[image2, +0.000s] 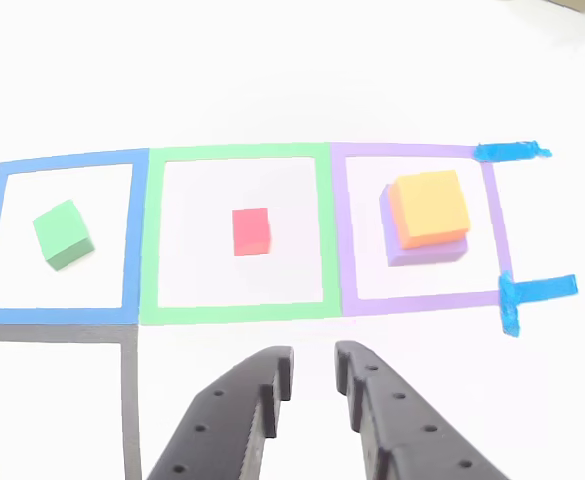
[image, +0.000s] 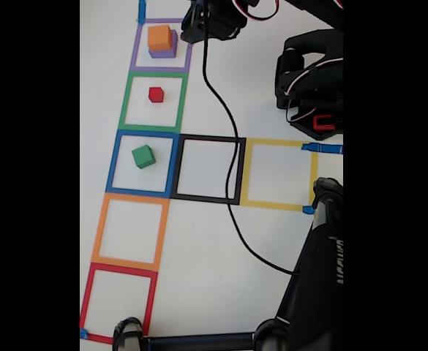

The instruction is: Tower of hanoi

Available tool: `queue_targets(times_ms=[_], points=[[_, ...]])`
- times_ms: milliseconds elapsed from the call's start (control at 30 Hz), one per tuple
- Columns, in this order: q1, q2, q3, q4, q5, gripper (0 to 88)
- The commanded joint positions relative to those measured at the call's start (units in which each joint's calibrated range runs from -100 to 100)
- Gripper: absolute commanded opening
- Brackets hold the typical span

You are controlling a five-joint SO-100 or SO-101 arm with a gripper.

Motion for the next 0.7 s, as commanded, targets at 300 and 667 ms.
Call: queue_targets(times_ms=[300, 667], points=[[5.1, -7.0, 19.1, -13.3, 0.0, 21.1], [2.3, 3.3, 51.2, -61.0, 0.0, 28.0]])
